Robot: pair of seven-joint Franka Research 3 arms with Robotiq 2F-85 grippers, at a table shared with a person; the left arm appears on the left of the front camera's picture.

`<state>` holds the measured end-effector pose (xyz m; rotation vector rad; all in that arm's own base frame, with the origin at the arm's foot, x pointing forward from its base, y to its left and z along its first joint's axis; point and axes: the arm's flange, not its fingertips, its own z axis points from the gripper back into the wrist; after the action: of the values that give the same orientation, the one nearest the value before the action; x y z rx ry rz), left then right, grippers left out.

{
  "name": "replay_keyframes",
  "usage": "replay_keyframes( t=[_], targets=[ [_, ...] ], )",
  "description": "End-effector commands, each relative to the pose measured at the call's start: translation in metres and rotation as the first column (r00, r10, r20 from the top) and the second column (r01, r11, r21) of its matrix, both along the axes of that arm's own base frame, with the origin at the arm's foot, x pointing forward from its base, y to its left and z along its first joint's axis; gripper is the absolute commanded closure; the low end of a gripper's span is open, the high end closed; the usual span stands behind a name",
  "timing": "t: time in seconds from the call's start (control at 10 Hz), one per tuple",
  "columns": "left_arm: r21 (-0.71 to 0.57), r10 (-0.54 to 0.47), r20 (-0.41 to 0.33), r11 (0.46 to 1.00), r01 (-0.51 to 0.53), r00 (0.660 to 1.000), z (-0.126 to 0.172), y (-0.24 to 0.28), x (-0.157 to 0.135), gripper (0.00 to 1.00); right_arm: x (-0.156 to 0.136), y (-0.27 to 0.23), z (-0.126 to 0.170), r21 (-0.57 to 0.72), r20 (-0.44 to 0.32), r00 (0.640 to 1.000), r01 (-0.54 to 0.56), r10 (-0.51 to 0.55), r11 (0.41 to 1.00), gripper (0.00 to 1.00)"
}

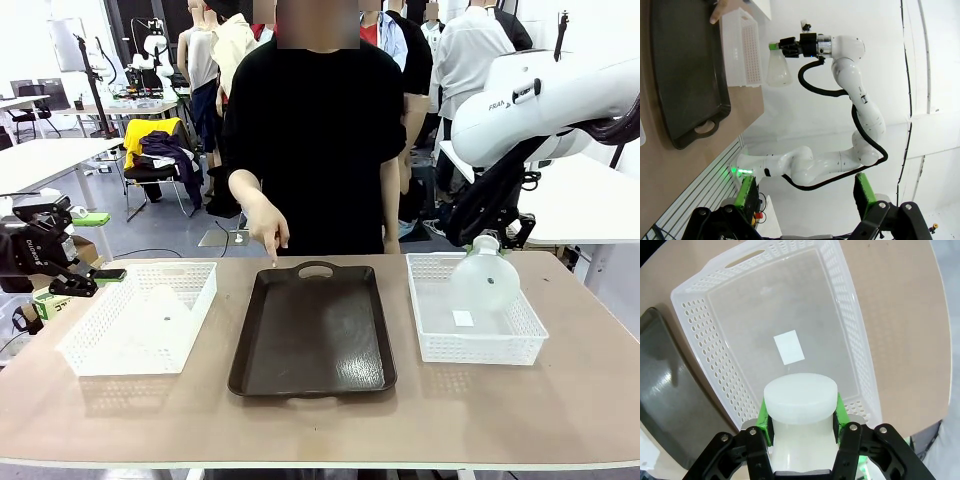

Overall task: Prepare the laboratory tools.
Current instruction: While moving the picked Big flask to the Handle tray indicated by the person, stop as directed by the person.

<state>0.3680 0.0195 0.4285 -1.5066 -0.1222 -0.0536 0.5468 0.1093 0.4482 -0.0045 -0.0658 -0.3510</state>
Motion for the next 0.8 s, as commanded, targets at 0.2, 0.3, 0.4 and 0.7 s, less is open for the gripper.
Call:
replay_keyframes(
  t=[0.2,0.3,0.4,0.7],
  targets=[
    [0.0,0.004,0.007,1.0,-0.004,1.0,0.002,0.0,0.0,0.0,0.0,0.0,0.0,0.0,0.0,1.0,0.0,0.0,1.0,1.0],
    [0.0,0.004,0.007,1.0,-0.004,1.0,0.002,0.0,0.0,0.0,-0.004,0.01,0.011,0.017,0.006,0.998,-0.064,0.064,0.998,1.0],
    [0.0,0.004,0.007,1.0,-0.004,1.0,0.002,0.0,0.0,0.0,-0.01,0.023,0.026,0.019,0.032,0.988,-0.15,0.149,0.989,1.0],
    [0.0,0.004,0.007,1.0,-0.004,1.0,0.002,0.0,0.0,0.0,-0.034,0.081,0.074,0.003,0.161,0.893,-0.426,0.42,0.905,1.0]
  ],
)
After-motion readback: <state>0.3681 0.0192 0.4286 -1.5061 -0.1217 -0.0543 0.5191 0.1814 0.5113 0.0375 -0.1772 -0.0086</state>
